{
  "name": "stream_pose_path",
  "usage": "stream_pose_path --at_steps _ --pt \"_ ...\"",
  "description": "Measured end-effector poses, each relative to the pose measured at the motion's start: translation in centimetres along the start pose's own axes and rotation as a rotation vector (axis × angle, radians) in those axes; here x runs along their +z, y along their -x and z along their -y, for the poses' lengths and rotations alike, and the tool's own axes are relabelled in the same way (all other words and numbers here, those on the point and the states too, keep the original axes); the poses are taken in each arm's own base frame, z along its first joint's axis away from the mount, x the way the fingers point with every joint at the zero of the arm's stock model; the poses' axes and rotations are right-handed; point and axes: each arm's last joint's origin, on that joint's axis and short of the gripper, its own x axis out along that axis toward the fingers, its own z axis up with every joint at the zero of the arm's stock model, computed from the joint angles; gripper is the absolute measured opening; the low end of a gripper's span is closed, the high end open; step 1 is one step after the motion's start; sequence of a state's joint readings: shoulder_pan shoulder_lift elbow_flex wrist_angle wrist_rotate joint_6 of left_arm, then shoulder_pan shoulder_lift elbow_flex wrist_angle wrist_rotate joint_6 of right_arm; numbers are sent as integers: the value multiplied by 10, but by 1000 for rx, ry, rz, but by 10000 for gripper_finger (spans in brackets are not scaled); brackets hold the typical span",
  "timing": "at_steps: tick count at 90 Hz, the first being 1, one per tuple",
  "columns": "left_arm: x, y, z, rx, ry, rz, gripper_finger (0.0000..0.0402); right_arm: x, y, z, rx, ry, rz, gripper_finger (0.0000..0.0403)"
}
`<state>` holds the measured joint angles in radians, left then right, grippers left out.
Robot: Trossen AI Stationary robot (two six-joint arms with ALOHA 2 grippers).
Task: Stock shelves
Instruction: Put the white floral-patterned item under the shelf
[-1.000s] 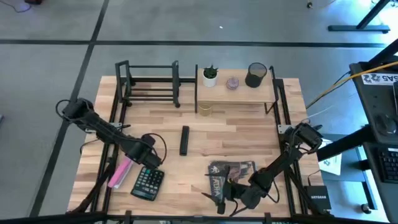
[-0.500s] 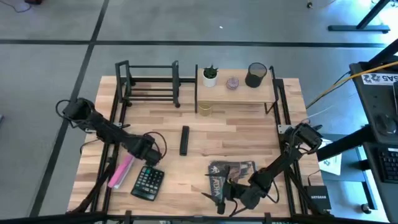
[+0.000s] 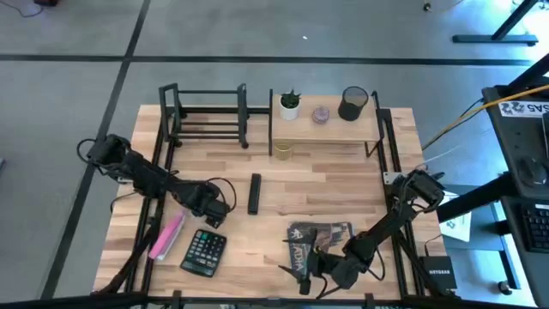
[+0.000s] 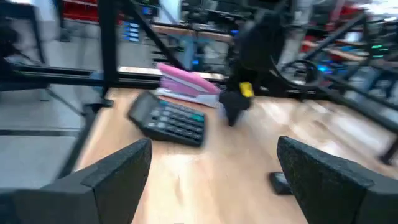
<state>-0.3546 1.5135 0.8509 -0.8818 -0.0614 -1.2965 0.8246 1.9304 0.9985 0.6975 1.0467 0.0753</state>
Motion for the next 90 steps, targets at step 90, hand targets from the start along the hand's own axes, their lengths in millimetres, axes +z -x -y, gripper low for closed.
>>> stream_pose_path --at_steps 90 --pt "176 51 149 -436 -314 527 273 72 109 5 -211 156 72 331"
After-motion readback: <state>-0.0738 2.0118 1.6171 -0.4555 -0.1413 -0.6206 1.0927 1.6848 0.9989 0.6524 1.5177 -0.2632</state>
